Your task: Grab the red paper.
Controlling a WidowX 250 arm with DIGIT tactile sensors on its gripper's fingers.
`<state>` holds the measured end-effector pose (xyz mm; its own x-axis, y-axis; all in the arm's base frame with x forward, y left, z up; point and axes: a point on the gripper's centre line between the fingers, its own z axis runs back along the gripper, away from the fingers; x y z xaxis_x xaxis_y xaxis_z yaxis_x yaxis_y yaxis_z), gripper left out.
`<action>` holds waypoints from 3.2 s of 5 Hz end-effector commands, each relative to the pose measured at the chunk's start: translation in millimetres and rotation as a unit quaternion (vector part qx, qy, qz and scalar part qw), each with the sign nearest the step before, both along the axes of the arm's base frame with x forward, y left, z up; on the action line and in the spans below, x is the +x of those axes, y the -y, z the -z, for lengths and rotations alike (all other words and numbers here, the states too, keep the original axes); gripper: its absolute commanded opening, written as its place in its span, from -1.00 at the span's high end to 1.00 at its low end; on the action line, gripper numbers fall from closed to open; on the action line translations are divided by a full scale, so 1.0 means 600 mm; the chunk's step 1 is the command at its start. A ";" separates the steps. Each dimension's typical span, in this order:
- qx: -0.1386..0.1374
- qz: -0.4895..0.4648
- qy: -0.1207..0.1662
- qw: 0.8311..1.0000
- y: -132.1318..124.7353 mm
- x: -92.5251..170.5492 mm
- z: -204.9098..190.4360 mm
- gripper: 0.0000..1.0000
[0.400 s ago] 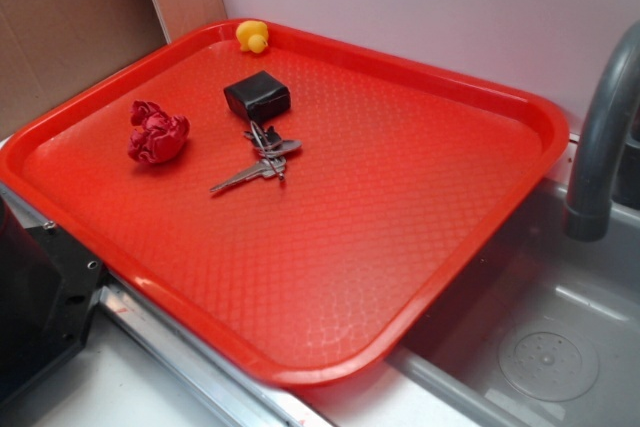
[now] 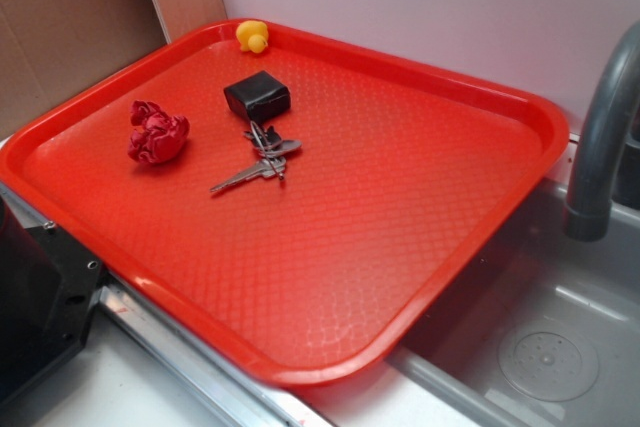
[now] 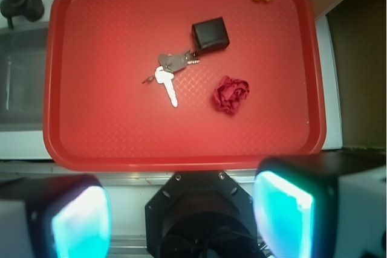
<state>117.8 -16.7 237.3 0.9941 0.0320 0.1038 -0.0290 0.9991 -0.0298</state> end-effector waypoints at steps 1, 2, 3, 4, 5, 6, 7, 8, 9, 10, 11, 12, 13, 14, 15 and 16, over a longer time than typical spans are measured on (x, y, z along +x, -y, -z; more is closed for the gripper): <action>0.055 -0.082 -0.005 0.995 -0.074 0.060 0.128 -1.00; 0.054 -0.081 0.007 0.995 -0.086 0.100 0.202 -1.00; 0.017 -0.086 0.035 0.996 -0.097 0.113 0.259 -1.00; 0.004 -0.095 0.018 0.995 -0.124 0.054 0.302 -1.00; 0.013 -0.094 -0.002 0.995 -0.126 0.070 0.353 -1.00; 0.028 -0.070 -0.011 0.997 -0.110 0.101 0.382 -1.00; 0.038 -0.056 -0.001 0.998 -0.086 0.129 0.358 -1.00; 0.046 -0.047 0.010 0.998 -0.072 0.153 0.332 -1.00; 0.058 -0.043 0.019 0.997 -0.074 0.178 0.326 -1.00; 0.063 -0.046 0.007 0.997 -0.071 0.198 0.341 -1.00; 0.059 -0.048 -0.009 0.997 -0.070 0.207 0.365 1.00; 0.059 -0.053 -0.017 0.997 -0.071 0.204 0.367 1.00; 0.074 -0.057 -0.029 0.995 -0.076 0.186 0.284 1.00; 0.066 -0.078 0.011 0.995 -0.082 0.137 0.202 1.00; 0.036 -0.091 0.035 0.995 -0.085 0.112 0.120 1.00; -0.006 -0.023 0.020 1.000 -0.046 0.126 0.037 1.00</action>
<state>194.0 8.1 204.3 0.9892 0.0859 0.1190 -0.0814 0.9958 -0.0423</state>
